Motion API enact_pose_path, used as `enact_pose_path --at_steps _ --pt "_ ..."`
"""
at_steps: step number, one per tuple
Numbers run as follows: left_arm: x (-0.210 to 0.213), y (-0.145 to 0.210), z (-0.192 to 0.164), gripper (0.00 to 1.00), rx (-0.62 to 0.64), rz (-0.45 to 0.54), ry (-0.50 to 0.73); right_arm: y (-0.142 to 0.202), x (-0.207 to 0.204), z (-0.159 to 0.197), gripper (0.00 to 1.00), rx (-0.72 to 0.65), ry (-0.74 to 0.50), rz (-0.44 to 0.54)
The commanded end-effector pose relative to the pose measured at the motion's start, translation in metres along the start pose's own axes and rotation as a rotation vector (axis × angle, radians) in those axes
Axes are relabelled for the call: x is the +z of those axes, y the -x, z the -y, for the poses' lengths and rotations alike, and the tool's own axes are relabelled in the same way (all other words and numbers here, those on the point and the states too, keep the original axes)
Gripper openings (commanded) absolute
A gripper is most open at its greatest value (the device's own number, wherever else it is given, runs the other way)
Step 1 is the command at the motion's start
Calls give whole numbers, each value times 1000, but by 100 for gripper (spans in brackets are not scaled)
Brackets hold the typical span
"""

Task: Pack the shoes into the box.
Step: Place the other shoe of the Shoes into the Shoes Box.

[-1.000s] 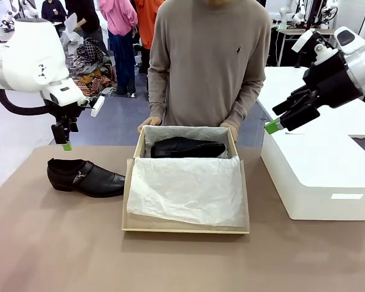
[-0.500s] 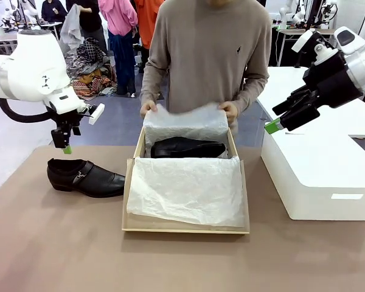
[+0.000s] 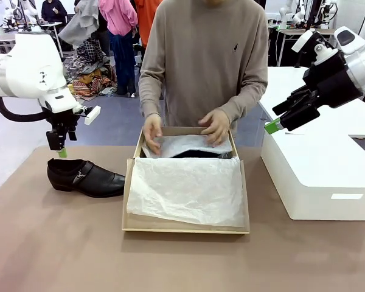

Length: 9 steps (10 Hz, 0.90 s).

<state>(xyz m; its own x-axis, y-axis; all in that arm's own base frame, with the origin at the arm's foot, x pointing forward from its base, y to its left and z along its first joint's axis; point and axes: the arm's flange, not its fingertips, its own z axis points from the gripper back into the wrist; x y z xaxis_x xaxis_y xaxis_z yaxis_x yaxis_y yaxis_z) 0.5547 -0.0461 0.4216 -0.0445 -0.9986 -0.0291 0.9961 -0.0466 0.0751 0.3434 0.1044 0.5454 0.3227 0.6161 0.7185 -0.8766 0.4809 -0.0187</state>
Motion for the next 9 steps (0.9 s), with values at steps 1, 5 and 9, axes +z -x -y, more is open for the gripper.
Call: enact_pose_path --at_steps 1,5,9 --pt "-1 -1 2 100 -14 -9 -6 0 -1 2 100 10 -15 21" --pt "-1 -2 0 100 -5 -1 2 0 -1 2 100 10 -15 21" --pt "-7 3 -18 100 -19 72 28 0 -1 2 100 10 -15 21"
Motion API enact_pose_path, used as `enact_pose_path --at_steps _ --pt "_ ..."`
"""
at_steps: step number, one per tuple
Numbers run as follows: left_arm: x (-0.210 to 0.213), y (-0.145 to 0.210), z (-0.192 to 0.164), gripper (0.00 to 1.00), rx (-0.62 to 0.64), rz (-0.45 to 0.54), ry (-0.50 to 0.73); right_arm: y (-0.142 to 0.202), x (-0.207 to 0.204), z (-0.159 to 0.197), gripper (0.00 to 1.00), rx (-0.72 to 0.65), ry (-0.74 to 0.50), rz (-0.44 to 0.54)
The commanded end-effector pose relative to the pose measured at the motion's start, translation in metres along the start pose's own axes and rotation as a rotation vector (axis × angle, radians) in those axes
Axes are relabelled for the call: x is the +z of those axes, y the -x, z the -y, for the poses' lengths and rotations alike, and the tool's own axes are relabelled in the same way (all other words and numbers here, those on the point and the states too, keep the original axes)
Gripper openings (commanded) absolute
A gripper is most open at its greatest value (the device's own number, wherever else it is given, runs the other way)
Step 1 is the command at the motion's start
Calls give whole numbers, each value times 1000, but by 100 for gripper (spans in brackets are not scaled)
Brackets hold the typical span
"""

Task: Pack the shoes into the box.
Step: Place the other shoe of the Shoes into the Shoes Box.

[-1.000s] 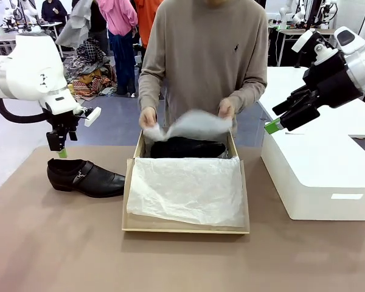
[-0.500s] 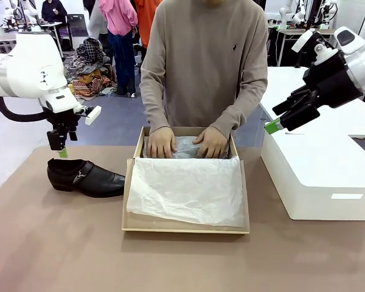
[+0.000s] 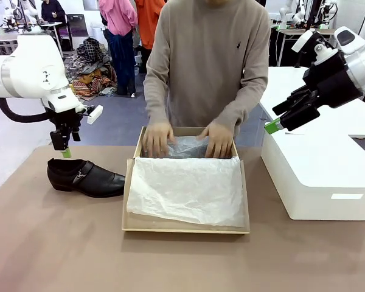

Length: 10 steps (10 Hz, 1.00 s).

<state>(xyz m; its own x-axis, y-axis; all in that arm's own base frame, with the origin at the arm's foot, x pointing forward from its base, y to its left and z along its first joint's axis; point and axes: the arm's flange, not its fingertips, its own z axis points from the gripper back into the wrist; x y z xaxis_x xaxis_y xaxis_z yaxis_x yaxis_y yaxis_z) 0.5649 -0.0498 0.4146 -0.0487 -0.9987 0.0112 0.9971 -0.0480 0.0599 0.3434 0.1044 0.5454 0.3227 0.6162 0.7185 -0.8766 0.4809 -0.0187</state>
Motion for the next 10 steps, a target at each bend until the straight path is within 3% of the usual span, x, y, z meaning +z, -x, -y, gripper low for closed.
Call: enact_pose_path --at_steps 1,10 --pt "-2 7 -11 100 -13 33 25 0 -1 2 100 10 -15 21" --pt "-36 15 -27 100 -7 36 123 0 -1 2 100 10 -15 21"
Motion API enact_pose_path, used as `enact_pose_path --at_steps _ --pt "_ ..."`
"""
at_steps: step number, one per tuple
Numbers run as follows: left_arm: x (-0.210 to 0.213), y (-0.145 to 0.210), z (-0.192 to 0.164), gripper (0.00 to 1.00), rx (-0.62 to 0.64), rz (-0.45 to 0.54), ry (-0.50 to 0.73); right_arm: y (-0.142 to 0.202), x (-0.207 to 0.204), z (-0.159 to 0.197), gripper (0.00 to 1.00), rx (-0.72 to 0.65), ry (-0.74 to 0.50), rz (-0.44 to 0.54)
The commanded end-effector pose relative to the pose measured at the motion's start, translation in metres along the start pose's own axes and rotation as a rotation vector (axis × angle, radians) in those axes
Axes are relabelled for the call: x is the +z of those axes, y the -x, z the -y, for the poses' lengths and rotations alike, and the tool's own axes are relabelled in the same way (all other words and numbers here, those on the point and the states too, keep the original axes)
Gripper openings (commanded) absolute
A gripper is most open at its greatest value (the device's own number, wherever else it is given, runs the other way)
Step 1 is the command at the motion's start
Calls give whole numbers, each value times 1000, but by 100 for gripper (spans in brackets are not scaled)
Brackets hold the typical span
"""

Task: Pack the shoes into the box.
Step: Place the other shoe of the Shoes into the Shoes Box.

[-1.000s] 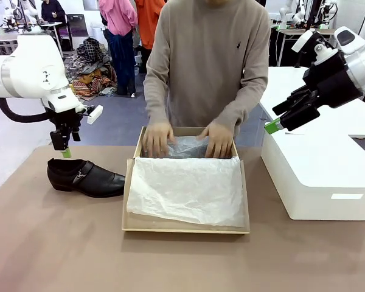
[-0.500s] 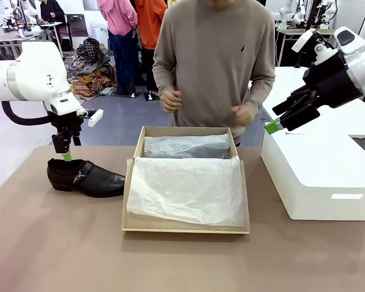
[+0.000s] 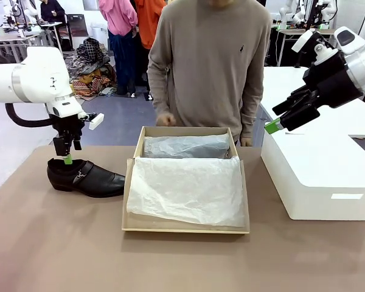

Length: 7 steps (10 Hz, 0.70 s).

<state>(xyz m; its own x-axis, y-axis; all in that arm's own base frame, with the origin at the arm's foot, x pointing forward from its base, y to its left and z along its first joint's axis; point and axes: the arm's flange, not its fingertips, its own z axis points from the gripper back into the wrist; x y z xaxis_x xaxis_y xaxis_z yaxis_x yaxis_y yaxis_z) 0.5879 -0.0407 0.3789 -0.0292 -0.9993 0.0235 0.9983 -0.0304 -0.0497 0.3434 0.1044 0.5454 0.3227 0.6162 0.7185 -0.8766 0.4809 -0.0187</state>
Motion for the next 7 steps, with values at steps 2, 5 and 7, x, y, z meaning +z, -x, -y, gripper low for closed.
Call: enact_pose_path --at_steps 2,5,7 --pt "-6 6 -10 100 -34 18 28 0 -1 2 100 10 -15 21" --pt "-17 8 -13 100 -37 21 67 0 -1 2 100 10 -15 21" --pt "-25 8 -15 100 -32 21 93 0 -1 2 100 10 -15 21"
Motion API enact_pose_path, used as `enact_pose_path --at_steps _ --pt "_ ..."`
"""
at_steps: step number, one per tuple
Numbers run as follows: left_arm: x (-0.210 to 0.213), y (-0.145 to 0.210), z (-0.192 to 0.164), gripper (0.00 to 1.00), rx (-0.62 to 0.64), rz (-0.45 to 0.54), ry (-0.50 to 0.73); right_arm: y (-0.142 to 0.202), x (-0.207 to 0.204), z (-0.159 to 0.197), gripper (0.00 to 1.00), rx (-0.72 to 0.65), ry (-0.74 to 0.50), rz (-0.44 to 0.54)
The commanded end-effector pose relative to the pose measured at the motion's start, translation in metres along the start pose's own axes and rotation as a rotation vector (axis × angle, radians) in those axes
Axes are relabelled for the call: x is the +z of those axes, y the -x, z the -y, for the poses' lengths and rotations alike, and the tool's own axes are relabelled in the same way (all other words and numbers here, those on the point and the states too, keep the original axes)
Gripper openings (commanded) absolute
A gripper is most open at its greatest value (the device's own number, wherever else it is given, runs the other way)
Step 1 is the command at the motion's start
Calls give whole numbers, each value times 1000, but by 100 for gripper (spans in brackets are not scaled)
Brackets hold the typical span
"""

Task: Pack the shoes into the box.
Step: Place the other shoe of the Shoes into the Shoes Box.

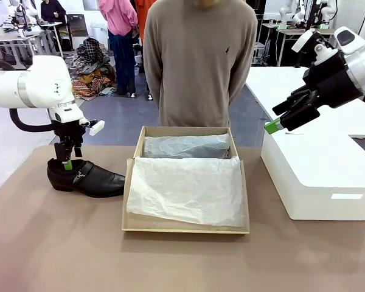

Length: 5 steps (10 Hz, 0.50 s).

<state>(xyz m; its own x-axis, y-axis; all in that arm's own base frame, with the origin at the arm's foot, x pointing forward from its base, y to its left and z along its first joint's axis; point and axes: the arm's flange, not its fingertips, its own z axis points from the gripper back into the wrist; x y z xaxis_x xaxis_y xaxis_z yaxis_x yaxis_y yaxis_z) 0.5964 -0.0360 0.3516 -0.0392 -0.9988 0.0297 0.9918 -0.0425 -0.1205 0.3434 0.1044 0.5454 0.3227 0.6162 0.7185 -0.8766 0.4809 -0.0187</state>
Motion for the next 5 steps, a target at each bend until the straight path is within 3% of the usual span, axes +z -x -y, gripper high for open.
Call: enact_pose_path --at_steps 1,5 --pt "-3 2 -7 100 -15 15 35 0 -1 2 100 10 -15 21" --pt "-18 2 -14 100 -9 15 66 0 -1 2 100 10 -15 21"
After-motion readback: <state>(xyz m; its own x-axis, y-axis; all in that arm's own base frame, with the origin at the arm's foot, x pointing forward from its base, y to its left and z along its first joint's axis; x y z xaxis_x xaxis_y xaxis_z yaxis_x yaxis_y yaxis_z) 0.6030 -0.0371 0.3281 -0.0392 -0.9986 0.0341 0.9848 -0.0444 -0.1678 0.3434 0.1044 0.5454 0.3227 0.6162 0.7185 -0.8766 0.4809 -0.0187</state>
